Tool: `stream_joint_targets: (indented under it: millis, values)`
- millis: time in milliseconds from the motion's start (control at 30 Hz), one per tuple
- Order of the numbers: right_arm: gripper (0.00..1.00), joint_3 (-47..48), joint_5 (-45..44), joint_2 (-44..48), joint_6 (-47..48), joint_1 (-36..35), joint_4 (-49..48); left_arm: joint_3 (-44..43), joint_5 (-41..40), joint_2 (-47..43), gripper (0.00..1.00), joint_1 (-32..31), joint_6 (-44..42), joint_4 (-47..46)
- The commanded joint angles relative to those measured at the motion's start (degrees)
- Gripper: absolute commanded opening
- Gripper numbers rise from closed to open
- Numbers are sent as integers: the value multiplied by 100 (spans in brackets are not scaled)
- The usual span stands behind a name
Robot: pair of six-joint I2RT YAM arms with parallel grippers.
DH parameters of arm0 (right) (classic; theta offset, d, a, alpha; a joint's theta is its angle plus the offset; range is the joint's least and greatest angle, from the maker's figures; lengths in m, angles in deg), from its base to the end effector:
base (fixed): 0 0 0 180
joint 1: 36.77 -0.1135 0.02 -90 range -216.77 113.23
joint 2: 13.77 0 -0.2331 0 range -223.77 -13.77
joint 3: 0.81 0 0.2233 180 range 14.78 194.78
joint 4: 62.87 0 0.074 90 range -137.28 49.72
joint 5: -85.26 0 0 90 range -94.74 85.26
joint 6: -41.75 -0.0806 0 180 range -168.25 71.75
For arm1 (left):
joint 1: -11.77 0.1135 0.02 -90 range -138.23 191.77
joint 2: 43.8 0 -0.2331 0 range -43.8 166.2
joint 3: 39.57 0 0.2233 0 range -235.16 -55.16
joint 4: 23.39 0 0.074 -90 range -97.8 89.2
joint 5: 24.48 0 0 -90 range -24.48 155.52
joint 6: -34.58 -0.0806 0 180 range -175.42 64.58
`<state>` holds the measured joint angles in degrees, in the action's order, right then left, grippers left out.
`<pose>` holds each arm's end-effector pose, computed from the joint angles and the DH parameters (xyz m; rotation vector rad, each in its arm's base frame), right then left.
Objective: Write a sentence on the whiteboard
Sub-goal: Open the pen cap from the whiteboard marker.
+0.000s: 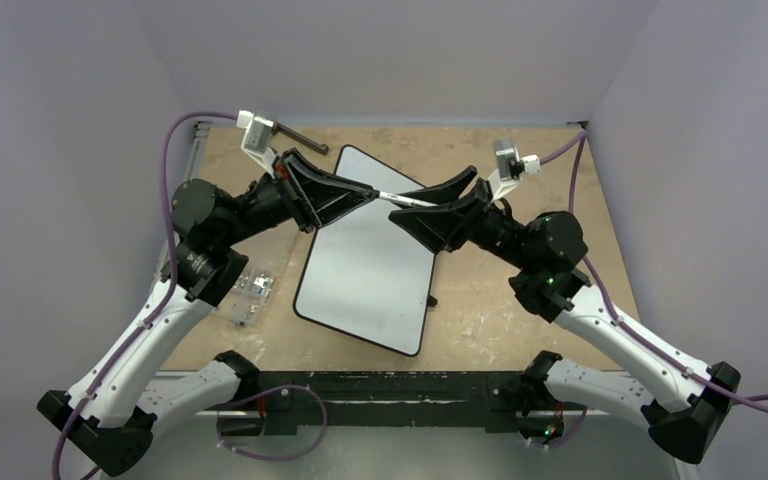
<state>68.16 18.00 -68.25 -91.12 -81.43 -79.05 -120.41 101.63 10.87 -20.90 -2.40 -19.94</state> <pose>0.1405 0.1827 0.4348 -0.4238 1.1431 1.5631 0.1544 -0.1555 0.4559 0.3955 1.3860 -1.6322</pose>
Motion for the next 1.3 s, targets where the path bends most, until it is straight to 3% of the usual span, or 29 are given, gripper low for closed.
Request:
stream_joint_targets:
  millis: [0, 367, 700, 967, 1133, 1267]
  values:
    - [45, 339, 95, 5, 33, 27, -315, 25, 115, -51, 0, -16, 25, -185]
    - [30, 271, 203, -89, -113, 37, -577, 109, 159, -1, 0, -18, 56, -236]
    - [23, 231, 365, -140, -227, 45, -776, 93, 136, 55, 0, -13, -43, -74]
    - [9, 234, 511, -169, -273, 46, -862, -31, 155, 138, 0, -18, -194, 175]
    - [8, 210, 584, -160, -296, 46, -956, -122, 142, 173, 0, -19, -294, 371]
    - [15, 209, 631, -160, -324, 49, -1019, -183, 137, 189, 0, -19, -374, 558]
